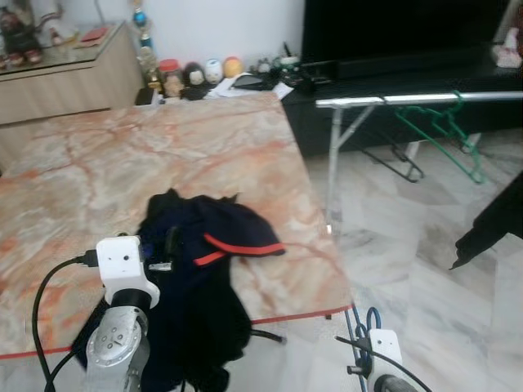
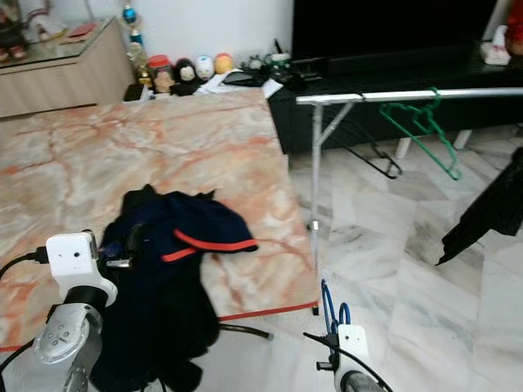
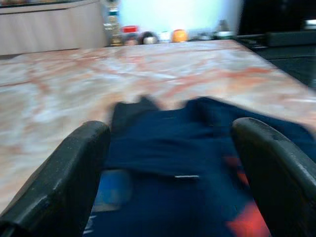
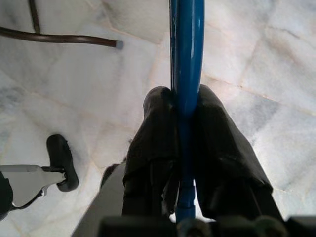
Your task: Hang hanger
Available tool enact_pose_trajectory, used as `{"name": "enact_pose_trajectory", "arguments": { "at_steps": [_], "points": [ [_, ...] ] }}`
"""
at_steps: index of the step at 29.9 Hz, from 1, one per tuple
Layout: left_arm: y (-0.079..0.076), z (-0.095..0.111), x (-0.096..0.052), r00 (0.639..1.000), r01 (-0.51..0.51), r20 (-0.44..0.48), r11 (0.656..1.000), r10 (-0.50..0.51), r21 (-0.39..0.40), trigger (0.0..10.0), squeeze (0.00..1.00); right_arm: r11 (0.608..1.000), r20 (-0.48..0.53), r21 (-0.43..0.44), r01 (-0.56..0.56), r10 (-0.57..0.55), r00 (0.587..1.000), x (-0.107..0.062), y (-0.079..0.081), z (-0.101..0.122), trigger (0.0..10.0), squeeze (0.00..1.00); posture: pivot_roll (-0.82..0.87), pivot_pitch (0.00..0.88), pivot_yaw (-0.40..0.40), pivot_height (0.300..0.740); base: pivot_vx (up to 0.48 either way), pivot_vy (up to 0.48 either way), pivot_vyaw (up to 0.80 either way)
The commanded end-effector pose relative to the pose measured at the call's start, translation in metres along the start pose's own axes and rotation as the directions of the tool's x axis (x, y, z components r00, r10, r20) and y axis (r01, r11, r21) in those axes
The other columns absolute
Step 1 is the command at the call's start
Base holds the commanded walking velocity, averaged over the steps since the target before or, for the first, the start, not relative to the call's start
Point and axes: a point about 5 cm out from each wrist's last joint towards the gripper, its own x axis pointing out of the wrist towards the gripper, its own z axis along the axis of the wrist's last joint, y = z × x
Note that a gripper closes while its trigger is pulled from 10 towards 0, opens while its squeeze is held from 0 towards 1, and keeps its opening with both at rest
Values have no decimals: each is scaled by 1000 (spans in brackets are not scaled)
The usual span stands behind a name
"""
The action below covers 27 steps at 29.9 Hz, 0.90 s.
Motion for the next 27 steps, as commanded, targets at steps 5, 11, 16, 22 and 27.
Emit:
{"name": "enact_pose_trajectory", "arguments": {
  "at_steps": [5,11,16,22,27],
  "points": [
    [0,-1,2,1000,8,-2,1000,-8,9,10000,0,1000,4,5,-2,2,1000,0,4,-1,10000,0,-67,0,84,740,0,-480,0],
    [-5,-1,4,1000,26,3,1000,-26,8,10000,0,1000,2,5,0,0,1000,0,4,-2,10000,0,-70,0,85,740,0,-480,0],
    [-6,-3,4,999,35,3,999,-35,11,10000,0,1000,2,3,0,0,1000,0,3,-2,10000,0,-71,0,83,740,0,-480,0],
    [-7,-3,5,999,38,3,999,-38,9,10000,0,1000,1,4,1,-1,1000,0,3,-3,10000,0,-73,0,80,740,0,-480,0],
    [-11,-4,5,999,54,4,999,-54,6,10000,0,1000,-2,14,9,-9,1000,0,3,-5,10000,0,-76,0,83,740,0,-480,0]
  ]
}}
